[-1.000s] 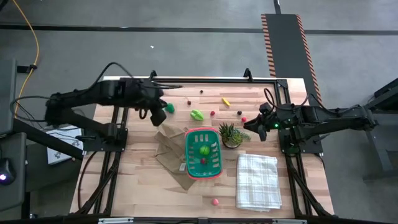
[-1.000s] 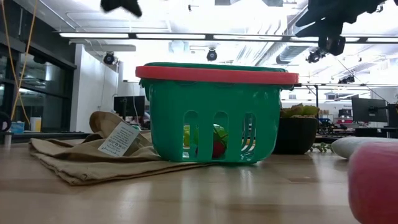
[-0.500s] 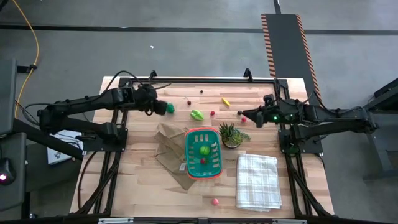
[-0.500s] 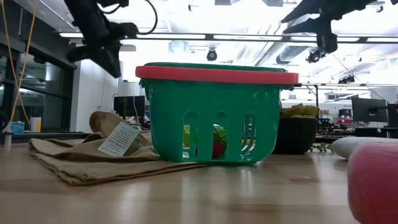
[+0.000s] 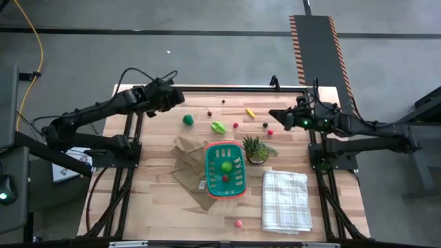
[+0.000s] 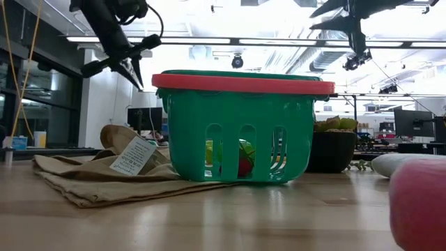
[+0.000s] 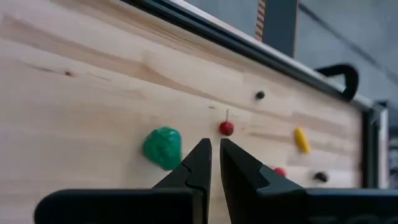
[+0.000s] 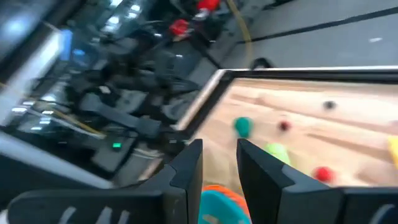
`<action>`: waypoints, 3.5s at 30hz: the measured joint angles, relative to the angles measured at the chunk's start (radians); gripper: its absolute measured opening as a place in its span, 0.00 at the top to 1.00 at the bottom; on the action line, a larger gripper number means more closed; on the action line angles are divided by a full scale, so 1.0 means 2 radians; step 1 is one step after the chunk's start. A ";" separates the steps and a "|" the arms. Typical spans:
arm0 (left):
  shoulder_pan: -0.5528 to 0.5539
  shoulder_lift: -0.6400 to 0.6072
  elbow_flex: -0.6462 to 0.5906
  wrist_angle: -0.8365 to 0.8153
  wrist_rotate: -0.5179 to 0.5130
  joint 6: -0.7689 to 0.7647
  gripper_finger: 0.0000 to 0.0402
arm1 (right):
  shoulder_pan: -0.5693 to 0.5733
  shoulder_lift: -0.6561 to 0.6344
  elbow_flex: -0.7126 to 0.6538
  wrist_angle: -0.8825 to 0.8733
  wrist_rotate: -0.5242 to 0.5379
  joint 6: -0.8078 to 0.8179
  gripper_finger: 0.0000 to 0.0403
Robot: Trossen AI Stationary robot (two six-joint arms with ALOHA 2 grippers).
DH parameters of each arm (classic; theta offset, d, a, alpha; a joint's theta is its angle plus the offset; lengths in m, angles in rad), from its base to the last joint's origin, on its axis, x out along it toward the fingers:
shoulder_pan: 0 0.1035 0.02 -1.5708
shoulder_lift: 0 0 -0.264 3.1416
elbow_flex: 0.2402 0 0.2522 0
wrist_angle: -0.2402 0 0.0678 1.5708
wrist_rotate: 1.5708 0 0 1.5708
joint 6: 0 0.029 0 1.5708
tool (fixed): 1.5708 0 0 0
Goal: Pick and placing Produce into tupperware
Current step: Put the green bell pepper into the green basket
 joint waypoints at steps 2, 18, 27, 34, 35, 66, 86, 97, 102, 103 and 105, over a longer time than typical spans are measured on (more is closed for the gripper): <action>-0.001 0.006 0.000 0.006 -0.004 -0.023 0.94 | -0.020 0.007 0.023 -0.044 -0.002 -0.021 0.78; -0.002 0.107 0.000 0.040 0.075 -0.099 0.94 | -0.173 0.095 0.187 -0.286 -0.040 -0.258 0.78; -0.048 0.117 0.000 0.074 0.086 -0.182 0.95 | -0.248 0.107 0.187 -0.307 -0.146 -0.362 0.78; -0.114 0.133 0.051 0.023 0.009 -0.252 0.99 | -0.292 0.115 0.187 -0.310 -0.198 -0.413 0.78; -0.118 0.140 0.067 0.001 0.001 -0.255 0.99 | -0.297 0.117 0.187 -0.310 -0.207 -0.417 0.78; -0.086 0.342 0.297 -0.285 -0.050 -0.377 0.65 | -0.314 0.154 0.187 -0.286 -0.275 -0.441 0.78; -0.084 0.391 0.297 -0.256 -0.040 -0.374 0.25 | -0.314 0.155 0.187 -0.288 -0.289 -0.449 0.78; -0.059 0.392 0.292 -0.259 -0.018 -0.348 0.27 | -0.314 0.155 0.187 -0.292 -0.297 -0.447 0.78; -0.060 0.392 0.268 -0.237 0.001 -0.350 0.27 | -0.314 0.155 0.187 -0.290 -0.297 -0.447 0.78; -0.060 0.392 0.260 -0.233 0.006 -0.351 0.27 | -0.314 0.155 0.187 -0.290 -0.297 -0.447 0.78; -0.060 0.392 0.246 -0.229 0.021 -0.352 0.27 | -0.314 0.155 0.187 -0.290 -0.297 -0.447 0.78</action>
